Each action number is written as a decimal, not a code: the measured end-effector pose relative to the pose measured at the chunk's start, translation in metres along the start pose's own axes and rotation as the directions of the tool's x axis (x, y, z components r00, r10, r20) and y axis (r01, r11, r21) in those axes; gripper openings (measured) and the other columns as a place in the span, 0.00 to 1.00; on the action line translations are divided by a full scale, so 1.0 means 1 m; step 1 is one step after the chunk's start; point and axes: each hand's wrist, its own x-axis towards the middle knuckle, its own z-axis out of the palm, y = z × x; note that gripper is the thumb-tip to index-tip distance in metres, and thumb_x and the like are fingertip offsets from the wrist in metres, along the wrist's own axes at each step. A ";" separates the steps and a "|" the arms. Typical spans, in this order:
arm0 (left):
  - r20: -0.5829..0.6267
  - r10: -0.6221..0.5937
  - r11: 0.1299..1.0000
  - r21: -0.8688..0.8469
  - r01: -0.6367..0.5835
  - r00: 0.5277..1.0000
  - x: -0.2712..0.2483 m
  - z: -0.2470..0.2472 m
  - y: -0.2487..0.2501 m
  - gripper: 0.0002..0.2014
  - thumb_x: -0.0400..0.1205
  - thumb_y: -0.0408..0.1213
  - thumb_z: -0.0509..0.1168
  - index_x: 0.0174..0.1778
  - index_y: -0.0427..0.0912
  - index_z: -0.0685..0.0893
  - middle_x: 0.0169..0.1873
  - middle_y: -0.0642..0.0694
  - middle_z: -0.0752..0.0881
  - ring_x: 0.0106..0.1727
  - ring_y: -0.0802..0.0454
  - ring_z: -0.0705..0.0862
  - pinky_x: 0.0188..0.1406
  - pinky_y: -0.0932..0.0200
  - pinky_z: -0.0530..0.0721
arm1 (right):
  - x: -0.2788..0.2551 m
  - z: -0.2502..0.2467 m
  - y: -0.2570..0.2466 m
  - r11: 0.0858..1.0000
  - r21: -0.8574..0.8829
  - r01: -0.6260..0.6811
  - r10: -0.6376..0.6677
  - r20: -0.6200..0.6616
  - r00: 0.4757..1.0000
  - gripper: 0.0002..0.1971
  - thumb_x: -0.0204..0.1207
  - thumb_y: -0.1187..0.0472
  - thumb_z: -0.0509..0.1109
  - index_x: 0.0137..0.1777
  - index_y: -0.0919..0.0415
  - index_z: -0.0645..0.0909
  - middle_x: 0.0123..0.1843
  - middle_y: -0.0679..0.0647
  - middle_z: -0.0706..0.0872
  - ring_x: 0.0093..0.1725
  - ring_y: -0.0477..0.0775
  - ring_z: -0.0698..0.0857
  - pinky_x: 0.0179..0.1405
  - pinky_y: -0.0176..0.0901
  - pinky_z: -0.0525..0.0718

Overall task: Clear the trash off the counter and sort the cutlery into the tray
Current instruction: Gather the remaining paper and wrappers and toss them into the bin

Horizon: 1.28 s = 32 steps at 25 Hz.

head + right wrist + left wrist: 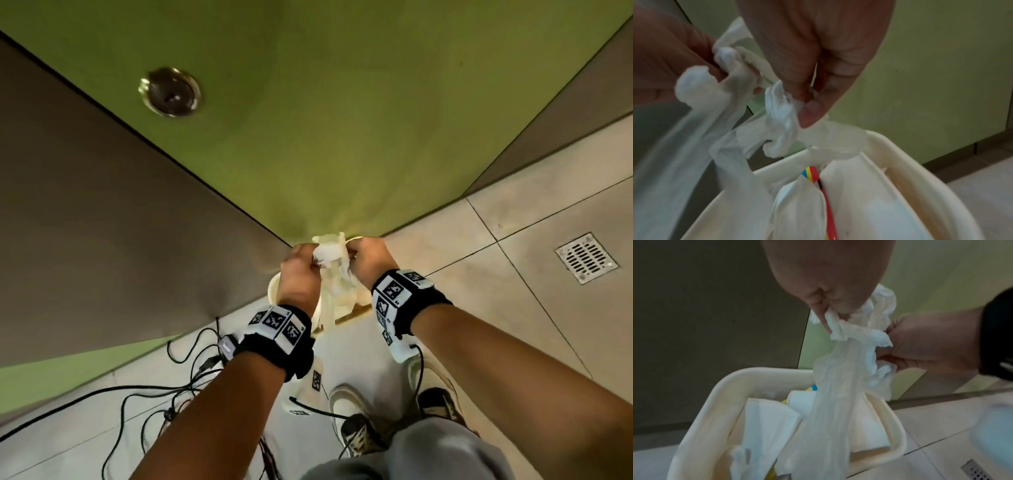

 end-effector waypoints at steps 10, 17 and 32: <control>0.528 0.092 0.809 0.455 -0.373 0.844 0.023 0.060 -0.060 0.27 0.84 0.25 0.50 0.81 0.41 0.57 0.84 0.48 0.51 0.79 0.45 0.67 0.75 0.53 0.69 | 0.023 0.053 0.051 0.938 -0.347 0.011 0.134 0.389 0.911 0.28 0.79 0.61 0.62 0.77 0.64 0.61 0.80 0.62 0.65 0.77 0.61 0.68 0.77 0.55 0.69; 0.533 -0.213 0.644 0.707 -0.293 0.819 0.044 0.065 -0.089 0.28 0.87 0.44 0.47 0.83 0.49 0.47 0.85 0.51 0.47 0.85 0.46 0.48 0.79 0.41 0.60 | 0.023 0.052 0.056 0.795 -0.587 0.155 0.137 0.423 0.896 0.27 0.81 0.56 0.56 0.80 0.53 0.55 0.83 0.57 0.52 0.81 0.63 0.54 0.79 0.62 0.60; 0.319 -0.080 0.955 0.296 -0.018 0.944 -0.026 -0.025 -0.018 0.19 0.80 0.39 0.62 0.69 0.49 0.77 0.71 0.48 0.78 0.69 0.49 0.78 0.71 0.57 0.74 | -0.073 -0.020 0.014 0.870 -0.491 0.043 0.147 0.342 0.928 0.26 0.76 0.66 0.58 0.75 0.54 0.66 0.77 0.56 0.66 0.74 0.62 0.67 0.68 0.56 0.75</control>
